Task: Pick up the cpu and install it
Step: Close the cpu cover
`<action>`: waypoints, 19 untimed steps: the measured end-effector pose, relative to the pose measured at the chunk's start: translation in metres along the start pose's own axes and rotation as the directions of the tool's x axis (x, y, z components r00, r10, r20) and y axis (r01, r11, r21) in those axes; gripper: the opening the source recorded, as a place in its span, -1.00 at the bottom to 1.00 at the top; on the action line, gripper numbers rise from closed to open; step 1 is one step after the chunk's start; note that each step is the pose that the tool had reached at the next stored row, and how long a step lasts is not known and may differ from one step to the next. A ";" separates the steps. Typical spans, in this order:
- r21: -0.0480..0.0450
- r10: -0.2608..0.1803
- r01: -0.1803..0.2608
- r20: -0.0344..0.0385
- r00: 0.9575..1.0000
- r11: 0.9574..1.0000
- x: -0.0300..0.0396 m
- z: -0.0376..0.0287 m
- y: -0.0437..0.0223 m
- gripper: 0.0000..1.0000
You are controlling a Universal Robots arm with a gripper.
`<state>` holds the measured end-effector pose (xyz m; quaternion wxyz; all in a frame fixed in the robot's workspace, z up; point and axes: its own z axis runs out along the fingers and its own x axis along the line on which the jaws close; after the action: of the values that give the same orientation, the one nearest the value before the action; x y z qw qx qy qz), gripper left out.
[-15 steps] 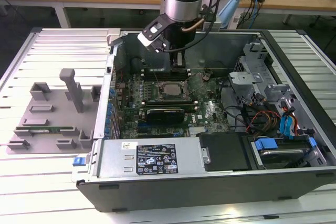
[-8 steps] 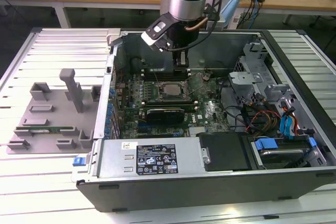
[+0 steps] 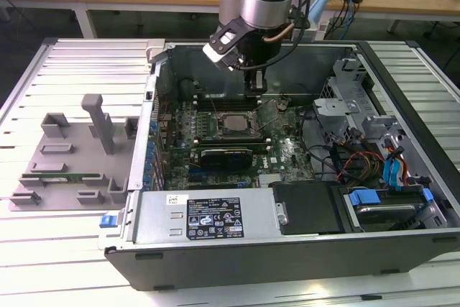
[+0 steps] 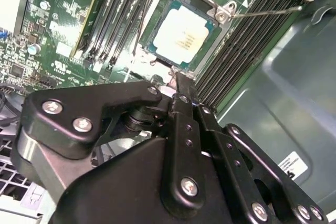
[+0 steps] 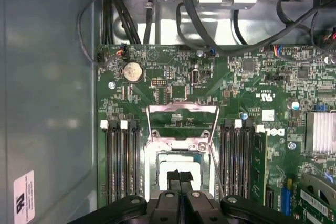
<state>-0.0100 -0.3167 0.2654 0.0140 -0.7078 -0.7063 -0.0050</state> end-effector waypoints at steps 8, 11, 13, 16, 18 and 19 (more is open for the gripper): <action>0.000 0.000 0.000 0.000 1.000 1.000 -0.0002 -0.0004 0.0289 -0.79; 0.000 0.000 0.000 0.000 1.000 1.000 -0.0004 -0.0005 0.0404 -0.79; 0.000 0.000 0.000 0.000 1.000 1.000 -0.0004 -0.0006 0.0473 -0.79; 0.000 0.000 0.000 0.000 1.000 1.000 -0.0004 -0.0007 0.0560 -0.79; 0.000 0.000 0.000 0.000 1.000 1.000 -0.0003 -0.0008 0.0618 -0.79; 0.000 0.000 0.000 0.000 1.000 1.000 -0.0004 -0.0009 0.0645 -0.79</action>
<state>0.0545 -0.3172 0.2655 0.0140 -0.7078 -0.7063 -0.0050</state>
